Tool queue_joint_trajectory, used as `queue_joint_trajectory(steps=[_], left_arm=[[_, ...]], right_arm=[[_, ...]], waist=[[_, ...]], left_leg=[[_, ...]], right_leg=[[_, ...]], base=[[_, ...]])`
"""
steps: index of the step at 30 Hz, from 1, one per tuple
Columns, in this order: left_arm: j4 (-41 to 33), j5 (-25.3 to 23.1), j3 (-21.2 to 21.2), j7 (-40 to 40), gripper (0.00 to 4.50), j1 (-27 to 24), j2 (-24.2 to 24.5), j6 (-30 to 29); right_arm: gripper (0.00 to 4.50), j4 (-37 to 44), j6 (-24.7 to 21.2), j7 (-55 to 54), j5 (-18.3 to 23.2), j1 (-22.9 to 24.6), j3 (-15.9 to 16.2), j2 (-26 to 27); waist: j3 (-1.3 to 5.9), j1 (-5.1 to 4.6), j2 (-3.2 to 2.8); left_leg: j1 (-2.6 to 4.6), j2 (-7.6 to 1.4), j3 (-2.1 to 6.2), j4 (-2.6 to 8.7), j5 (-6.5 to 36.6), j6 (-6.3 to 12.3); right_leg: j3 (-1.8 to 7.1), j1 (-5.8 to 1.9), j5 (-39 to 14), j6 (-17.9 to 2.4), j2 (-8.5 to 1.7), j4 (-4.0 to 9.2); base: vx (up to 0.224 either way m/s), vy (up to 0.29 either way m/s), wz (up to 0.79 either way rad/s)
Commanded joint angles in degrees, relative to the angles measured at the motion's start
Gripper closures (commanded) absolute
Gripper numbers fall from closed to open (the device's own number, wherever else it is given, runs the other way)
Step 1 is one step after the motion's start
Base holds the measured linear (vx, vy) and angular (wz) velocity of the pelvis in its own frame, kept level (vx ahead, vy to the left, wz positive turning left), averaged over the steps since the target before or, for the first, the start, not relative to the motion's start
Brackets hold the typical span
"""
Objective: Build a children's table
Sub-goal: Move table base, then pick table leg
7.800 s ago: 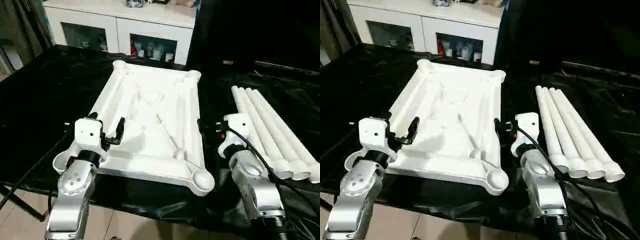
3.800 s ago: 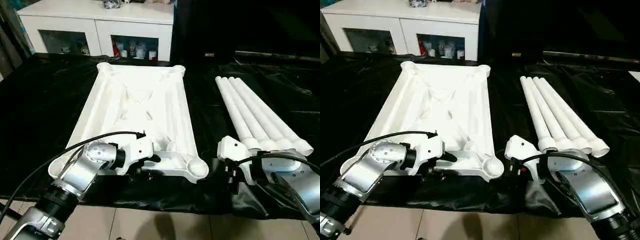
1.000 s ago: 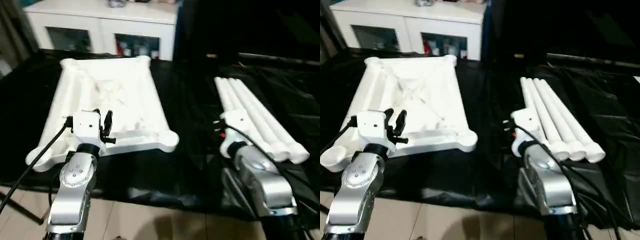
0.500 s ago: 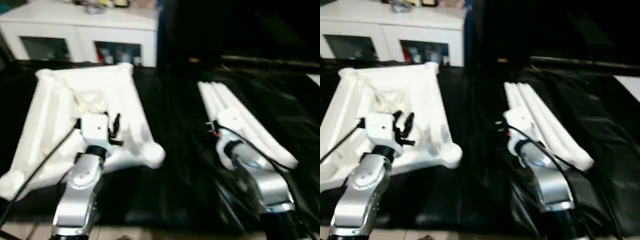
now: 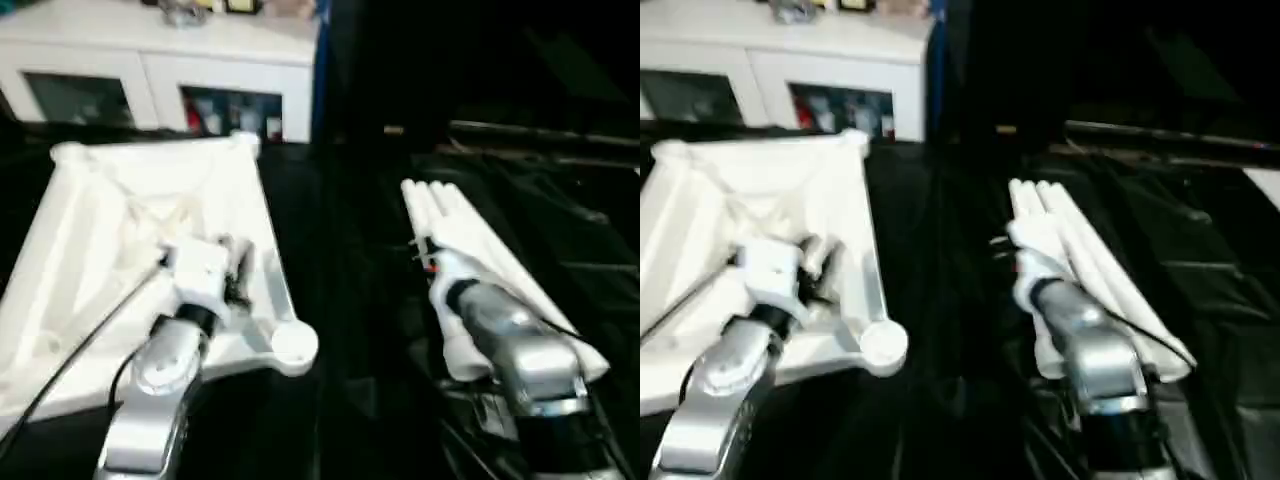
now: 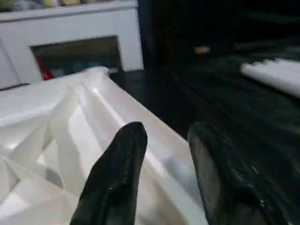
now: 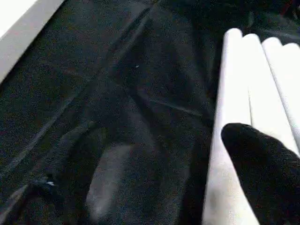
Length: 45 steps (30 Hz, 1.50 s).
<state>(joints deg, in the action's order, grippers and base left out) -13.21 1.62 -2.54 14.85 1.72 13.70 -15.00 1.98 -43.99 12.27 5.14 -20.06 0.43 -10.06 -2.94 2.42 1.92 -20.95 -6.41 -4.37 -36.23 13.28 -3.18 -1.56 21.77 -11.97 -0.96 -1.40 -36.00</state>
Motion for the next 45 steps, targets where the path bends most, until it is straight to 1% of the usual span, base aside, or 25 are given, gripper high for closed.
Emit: queue_joint_trajectory(steps=[1,2,3,4,5,6,7,8,9,11,12,13,16,18,19,20,21,24,26,28,31,33,36,42,45], left_arm=[[-2.3,1.4,-1.5,4.4,2.3,-0.6,1.8,-1.3],[-2.7,2.5,-1.8,6.6,2.19,-0.6,2.8,-1.4],[-3.3,3.4,-2.2,8.9,2.06,-0.6,4.2,-1.8],[-4.0,4.6,-2.4,11.3,1.97,-0.6,5.6,-2.8],[-4.3,5.1,-2.7,12.6,1.94,-0.4,6.5,-3.3],[-4.6,5.5,-2.8,13.6,1.92,-0.3,7.2,-3.7],[-5.8,7.5,-3.3,17.1,1.78,0.2,9.4,-5.9],[-6.4,8.5,-3.4,18.4,1.63,0.3,10.2,-6.8],[-6.4,8.5,-3.4,18.4,1.54,0.3,10.2,-6.8],[-7.7,11.2,-3.4,22.7,1.44,0.9,13.1,-9.1],[-7.8,11.4,-3.4,23.2,1.32,1.0,13.5,-9.4],[-8.3,13.1,-2.9,26.1,1.18,1.8,15.7,-10.7],[-9.4,15.2,-2.4,28.3,1.06,2.4,17.2,-12.4],[-9.9,15.9,-2.5,29.1,0.76,2.8,17.7,-12.9],[-10.1,16.0,-2.6,29.2,0.76,3.0,17.8,-12.9],[-10.2,16.1,-2.7,29.3,0.66,3.1,17.8,-13.2],[-10.6,16.3,-2.9,29.2,0.61,3.2,17.9,-13.5],[-11.2,16.9,-3.2,29.3,0.28,3.4,18.0,-14.4],[-11.5,17.3,-3.2,29.5,0.15,3.5,18.1,-14.8],[-11.6,17.3,-3.2,29.6,0.07,3.5,18.1,-14.9],[-11.9,17.2,-3.3,29.5,0.07,3.4,18.1,-15.0],[-12.1,17.3,-3.4,29.5,0.07,3.3,18.2,-15.1],[-12.3,17.5,-3.5,29.4,0.07,3.3,18.3,-15.2],[-13.0,17.8,-3.6,29.5,0.07,3.3,18.1,-15.3],[-13.3,18.0,-3.6,29.5,0.07,3.6,18.0,-15.8]], right_arm=[[0.0,0.6,-3.8,-1.6,-0.8,-1.5,-1.2,-1.4],[0.0,0.2,-4.4,-2.1,-0.9,-2.1,-1.7,-1.5],[0.0,0.1,-5.5,-2.6,-0.7,-2.8,-2.3,-1.5],[0.0,-0.1,-7.2,-3.2,-0.8,-3.6,-2.8,-1.6],[0.0,-0.3,-8.2,-3.4,-1.0,-4.1,-3.0,-1.9],[0.0,-0.5,-8.9,-3.7,-1.2,-4.5,-3.2,-2.0],[0.0,-1.4,-12.0,-4.0,-2.1,-5.8,-2.8,-3.1],[0.0,-1.7,-13.2,-4.0,-2.6,-6.2,-2.3,-3.7],[0.0,-1.7,-13.2,-4.0,-2.6,-6.2,-2.3,-3.7],[0.0,-2.8,-16.9,-4.5,-3.4,-7.3,-1.7,-4.7],[0.0,-2.9,-17.3,-4.6,-3.4,-7.4,-1.6,-4.8],[0.0,-3.3,-19.8,-4.8,-3.5,-8.0,-1.7,-5.3],[0.0,-3.6,-22.3,-5.0,-2.9,-8.5,-2.4,-5.4],[0.0,-4.2,-24.3,-4.3,-2.3,-8.8,-2.2,-5.8],[0.0,-4.4,-25.2,-3.5,-1.9,-8.7,-1.8,-6.0],[0.0,-4.4,-25.7,-2.9,-1.6,-8.6,-1.8,-6.0],[0.0,-4.4,-26.5,-2.0,-0.9,-8.4,-1.7,-5.9],[0.0,-3.9,-27.7,-0.8,0.1,-8.0,-1.8,-5.6],[0.0,-3.6,-28.3,-0.7,0.1,-8.0,-1.5,-5.7],[0.0,-3.5,-28.4,-0.7,0.1,-8.1,-1.4,-5.7],[0.0,-3.6,-27.5,-0.2,-0.5,-8.5,-0.1,-6.7],[0.0,-3.5,-27.5,-0.1,-0.6,-8.8,0.1,-6.9],[0.0,-3.1,-27.4,-0.1,-0.6,-9.2,0.2,-7.2],[0.0,-1.4,-28.2,0.3,0.5,-10.8,-0.9,-6.7],[0.0,-1.7,-28.8,0.4,1.0,-11.2,-1.4,-6.3]], waist=[[2.37,-0.24,-1.04],[1.88,-0.26,-0.56],[1.45,0.02,-0.81],[1.21,-0.04,-0.63],[1.27,0.09,-0.63],[1.31,0.04,-0.58],[1.42,0.02,-0.37],[1.56,0.11,-0.56],[1.55,0.12,-0.52],[1.6,0.03,-0.31],[1.82,0.05,-0.41],[1.9,0.02,-0.37],[1.98,0.26,-0.46],[2.23,0.28,-0.69],[2.31,0.28,-0.69],[2.41,0.31,-0.84],[2.52,0.4,-0.76],[2.67,0.62,-0.75],[2.74,0.67,-0.67],[2.67,0.66,-0.72],[2.35,0.74,-0.6],[2.19,0.9,-0.56],[2.15,1.12,-0.52],[2.29,1.13,-0.46],[2.38,1.11,-0.4]], left_leg=[[1.17,-5.54,1.03,5.71,11.2,-2.62],[1.57,-5.54,-0.09,5.74,16.5,-2.66],[2.08,-5.43,-0.73,5.6,20.9,-2.95],[2.24,-5.43,-0.9,5.58,22.4,-3.16],[2.33,-5.43,-1.05,5.59,23.7,-3.61],[2.15,-5.48,-1.05,5.68,23.6,-3.77],[1.76,-5.46,-1.05,5.96,22.7,-3.74],[1.49,-5.47,-1.03,6.15,21.4,-3.85],[1.38,-5.54,-1.19,6.14,20.5,-3.88],[1.23,-5.41,-1.3,6.12,19.3,-3.77],[0.91,-5.35,-1.33,6.1,17.8,-3.54],[0.76,-5.35,-1.4,6.09,16.8,-3.48],[0.85,-5.42,-1.8,6.06,14.1,-3.1],[0.7,-5.59,-1.94,6.05,11.8,-3.12],[0.67,-5.64,-1.95,6.05,11.1,-3.01],[0.63,-5.64,-2.12,5.96,10.1,-3.1],[0.54,-5.61,-2.3,5.85,8.6,-2.94],[0.42,-5.85,-2.73,5.78,4.4,-2.44],[0.62,-5.91,-2.95,5.68,3.9,-2.66],[0.75,-5.96,-3.03,5.71,4.1,-2.82],[1.01,-6.0,-3.14,5.88,7.1,-3.17],[1.21,-6.05,-3.15,6.0,9.4,-3.44],[1.21,-6.08,-3.23,6.07,9.8,-3.59],[1.13,-6.19,-3.3,6.07,8.7,-3.77],[1.02,-6.14,-3.39,5.98,7.0,-3.65]], right_leg=[[2.41,-2.88,-2.8,-10.9,-5.82,3.42],[2.74,-1.97,-12.4,-10.7,-6.15,4.47],[2.98,-1.11,-22.5,-9.3,-6.63,5.46],[3.0,-0.72,-26.9,-8.3,-6.74,5.88],[2.85,-0.42,-32.6,-6.2,-6.84,6.35],[2.79,-0.45,-33.5,-5.3,-6.84,6.46],[2.47,-0.7,-33.6,-4.2,-6.84,6.48],[2.31,-0.79,-32.8,-3.9,-6.98,6.28],[2.35,-0.71,-31.8,-4.0,-7.07,6.29],[2.37,-0.7,-30.7,-4.3,-6.95,6.12],[2.38,-0.89,-29.6,-4.7,-7.05,5.91],[2.4,-1.03,-28.5,-4.8,-7.0,5.79],[2.52,-0.93,-23.8,-6.3,-6.71,5.27],[2.49,-1.34,-19.2,-7.7,-6.63,4.8],[2.47,-1.43,-17.8,-8.0,-6.58,4.63],[2.46,-1.59,-14.8,-8.9,-6.46,4.39],[2.49,-1.86,-12.0,-9.6,-6.47,4.2],[2.4,-2.27,-6.6,-10.4,-6.43,3.69],[2.41,-2.28,-5.4,-10.7,-6.35,3.58],[2.45,-2.27,-5.0,-11.1,-6.35,3.55],[2.54,-2.06,-9.7,-10.6,-6.4,4.04],[2.64,-1.8,-14.0,-9.6,-6.49,4.43],[2.68,-1.66,-16.2,-8.6,-6.48,4.61],[2.64,-1.66,-14.8,-8.4,-6.45,4.4],[2.62,-1.81,-12.3,-8.8,-6.39,4.17]], base=[[-0.088,0.014,0.08],[-0.087,-0.005,0.11],[-0.087,-0.005,0.11],[-0.077,-0.018,0.09],[-0.07,-0.01,0.02],[-0.07,-0.01,0.02],[-0.059,0.003,-0.04],[0.0,0.0,0.0],[0.0,0.0,0.0],[0.0,0.0,0.0],[0.0,0.0,0.0],[0.0,0.0,0.0],[0.0,0.0,0.0],[0.0,0.0,0.0],[0.0,0.0,0.0],[0.0,0.0,0.0],[0.0,0.0,0.0],[0.018,-0.002,0.0],[0.0,0.0,0.0],[0.0,0.0,0.0],[0.0,0.0,0.0],[0.0,0.0,0.0],[0.0,0.0,0.0],[0.0,0.0,0.0],[0.0,0.0,0.0]])
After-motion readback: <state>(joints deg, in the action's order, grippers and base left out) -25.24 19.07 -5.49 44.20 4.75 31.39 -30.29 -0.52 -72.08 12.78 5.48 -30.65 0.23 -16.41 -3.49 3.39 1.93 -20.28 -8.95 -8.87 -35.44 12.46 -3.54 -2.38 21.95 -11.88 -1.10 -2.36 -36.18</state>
